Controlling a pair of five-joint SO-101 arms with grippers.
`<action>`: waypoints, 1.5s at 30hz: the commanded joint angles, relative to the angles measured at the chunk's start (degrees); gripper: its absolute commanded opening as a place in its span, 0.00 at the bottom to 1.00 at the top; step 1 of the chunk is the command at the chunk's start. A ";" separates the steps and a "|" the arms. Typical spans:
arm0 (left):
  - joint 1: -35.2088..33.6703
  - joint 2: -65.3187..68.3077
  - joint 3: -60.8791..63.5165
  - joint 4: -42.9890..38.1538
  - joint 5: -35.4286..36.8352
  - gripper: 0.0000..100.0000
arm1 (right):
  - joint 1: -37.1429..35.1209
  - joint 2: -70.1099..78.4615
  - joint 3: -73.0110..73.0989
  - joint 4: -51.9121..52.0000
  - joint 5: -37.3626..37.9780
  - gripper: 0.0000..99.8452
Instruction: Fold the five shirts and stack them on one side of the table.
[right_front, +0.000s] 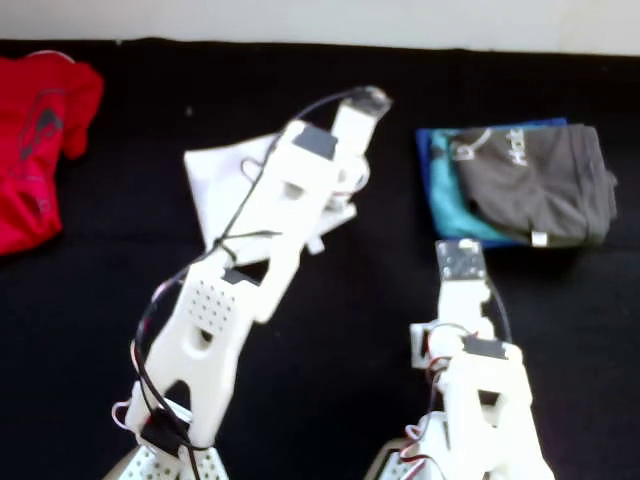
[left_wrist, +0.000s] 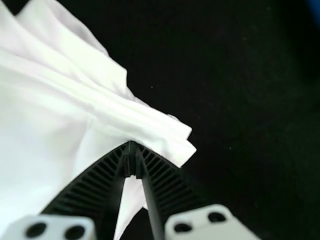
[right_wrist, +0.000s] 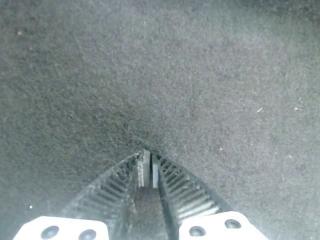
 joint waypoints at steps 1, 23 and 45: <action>0.04 -5.76 -8.75 7.21 -0.44 0.01 | 0.40 0.04 0.66 -1.01 0.44 0.03; -22.64 0.84 -18.51 8.09 -0.70 0.01 | -17.54 9.71 -49.63 22.99 -1.14 0.03; -25.80 12.97 -18.51 -5.10 -0.44 0.01 | -23.96 59.03 -80.04 18.24 -10.81 0.03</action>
